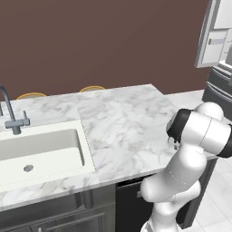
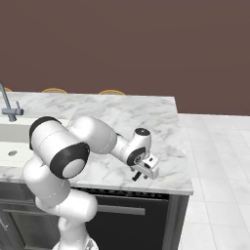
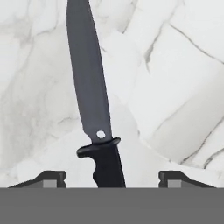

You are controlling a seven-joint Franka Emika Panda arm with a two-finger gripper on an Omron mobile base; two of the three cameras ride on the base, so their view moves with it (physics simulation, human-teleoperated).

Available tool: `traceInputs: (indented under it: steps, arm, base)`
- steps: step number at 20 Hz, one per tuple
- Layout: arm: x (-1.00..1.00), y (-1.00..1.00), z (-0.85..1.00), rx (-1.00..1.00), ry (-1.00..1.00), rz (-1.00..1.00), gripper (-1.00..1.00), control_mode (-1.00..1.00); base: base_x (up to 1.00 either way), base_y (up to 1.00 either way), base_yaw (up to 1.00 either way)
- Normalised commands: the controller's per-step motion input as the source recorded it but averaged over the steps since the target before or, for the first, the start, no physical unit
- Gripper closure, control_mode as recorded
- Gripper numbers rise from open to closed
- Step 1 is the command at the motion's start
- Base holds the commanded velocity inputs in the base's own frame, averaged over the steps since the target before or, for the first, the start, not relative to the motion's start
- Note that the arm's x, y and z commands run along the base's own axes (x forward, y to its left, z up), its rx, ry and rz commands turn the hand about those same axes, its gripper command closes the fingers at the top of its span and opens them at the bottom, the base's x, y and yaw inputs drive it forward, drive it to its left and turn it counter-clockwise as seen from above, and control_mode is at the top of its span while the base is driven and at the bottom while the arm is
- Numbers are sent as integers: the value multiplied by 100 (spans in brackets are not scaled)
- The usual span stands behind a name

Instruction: Retrieve the butter from the fridge and place it on a plate on the dining table. Then retrieve the butter knife by the fridge and place it near the plate.

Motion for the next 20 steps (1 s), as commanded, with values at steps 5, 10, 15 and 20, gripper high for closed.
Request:
traceInputs:
  steps: [5, 10, 15, 20]
  arm:
    - [5, 30, -32, 1, 0, 2, 100, -100]
    - [7, 30, -37, 2, 1, 6, 100, -100]
    - [15, 35, -35, 2, 1, 5, 100, -100]
    - [19, 52, -8, -1, 0, 4, 100, -100]
  base:
    - [0, 0, 0]
    - [0, 0, 0]
    - [0, 0, 0]
    - [0, 0, 0]
